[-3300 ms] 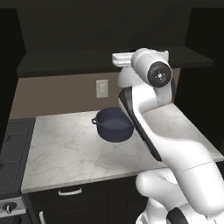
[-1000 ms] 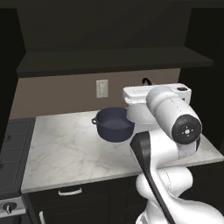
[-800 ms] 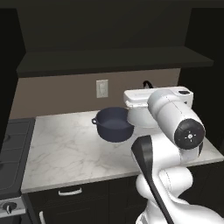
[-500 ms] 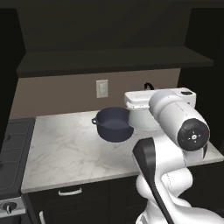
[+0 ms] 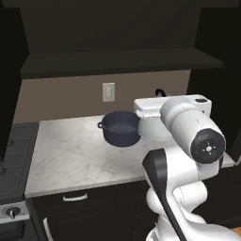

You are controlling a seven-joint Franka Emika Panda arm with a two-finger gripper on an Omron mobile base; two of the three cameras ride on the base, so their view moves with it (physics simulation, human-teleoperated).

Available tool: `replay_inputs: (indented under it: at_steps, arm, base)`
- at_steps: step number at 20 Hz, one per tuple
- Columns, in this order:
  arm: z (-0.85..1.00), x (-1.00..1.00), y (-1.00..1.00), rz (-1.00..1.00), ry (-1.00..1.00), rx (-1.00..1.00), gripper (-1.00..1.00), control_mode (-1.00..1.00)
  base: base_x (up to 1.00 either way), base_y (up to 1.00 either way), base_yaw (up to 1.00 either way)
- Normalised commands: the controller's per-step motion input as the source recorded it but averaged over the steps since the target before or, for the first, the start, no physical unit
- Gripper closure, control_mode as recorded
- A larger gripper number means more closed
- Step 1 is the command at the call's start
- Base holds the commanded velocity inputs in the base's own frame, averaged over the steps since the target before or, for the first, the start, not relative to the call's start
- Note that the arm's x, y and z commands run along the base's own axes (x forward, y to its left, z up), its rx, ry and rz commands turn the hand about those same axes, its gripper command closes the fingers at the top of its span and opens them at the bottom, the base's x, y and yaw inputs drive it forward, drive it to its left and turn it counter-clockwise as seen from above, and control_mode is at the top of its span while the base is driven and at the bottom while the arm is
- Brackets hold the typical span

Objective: Pick the kettle from the cabinet and place it on a stove burner. Then pick the pot from the counter and place it on another stove burner. Finally, turn both burners on.

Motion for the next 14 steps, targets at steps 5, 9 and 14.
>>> replay_inputs:
  at_steps: [5,9,14]
  arm:
    - [0.00,0.00,0.00,0.00,0.00,0.00,1.00,1.00]
    - [0.00,0.00,0.00,0.00,0.00,0.00,1.00,1.00]
    - [0.00,0.00,0.00,0.00,0.00,0.00,1.00,1.00]
  base:
    - [-0.60,0.05,0.00]
    - [-0.53,0.22,0.00]
    - [-0.45,0.33,0.00]
